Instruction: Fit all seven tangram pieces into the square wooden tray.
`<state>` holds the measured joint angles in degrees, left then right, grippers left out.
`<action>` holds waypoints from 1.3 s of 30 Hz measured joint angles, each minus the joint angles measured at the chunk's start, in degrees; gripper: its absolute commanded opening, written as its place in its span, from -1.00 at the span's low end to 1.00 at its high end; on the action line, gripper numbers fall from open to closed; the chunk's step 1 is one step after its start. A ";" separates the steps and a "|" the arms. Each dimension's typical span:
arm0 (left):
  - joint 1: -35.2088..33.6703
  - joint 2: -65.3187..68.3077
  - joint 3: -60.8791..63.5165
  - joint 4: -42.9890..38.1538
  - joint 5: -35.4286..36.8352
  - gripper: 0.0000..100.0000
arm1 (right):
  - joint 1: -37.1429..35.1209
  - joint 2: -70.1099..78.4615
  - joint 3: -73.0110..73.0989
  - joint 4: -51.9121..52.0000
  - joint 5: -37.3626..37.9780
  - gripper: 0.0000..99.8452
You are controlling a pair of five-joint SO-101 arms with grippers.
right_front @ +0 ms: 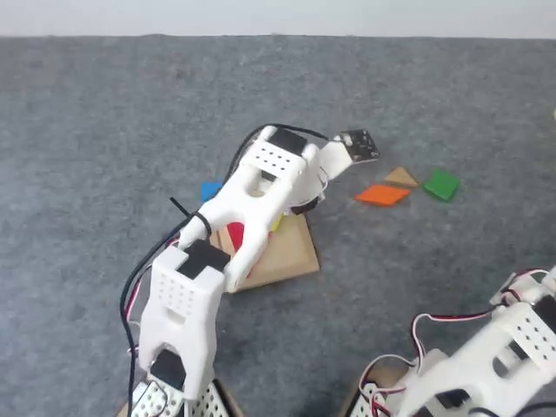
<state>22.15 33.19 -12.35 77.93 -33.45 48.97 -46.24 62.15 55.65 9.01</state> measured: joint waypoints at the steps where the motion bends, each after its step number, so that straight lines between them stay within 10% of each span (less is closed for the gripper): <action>1: 0.26 0.00 0.53 -0.53 0.00 -0.97 | 0.00 0.00 0.00 0.00 0.00 -0.24; 29: -4.66 -5.80 7.30 -2.99 -1.49 -0.97 | 0.00 0.00 0.00 0.00 0.00 -0.24; 39: -15.82 -7.38 6.68 -5.80 -1.32 -0.97 | 0.00 0.00 0.00 0.00 0.00 -0.24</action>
<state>6.33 25.80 -5.67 72.13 -34.77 48.97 -46.24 62.15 55.65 9.01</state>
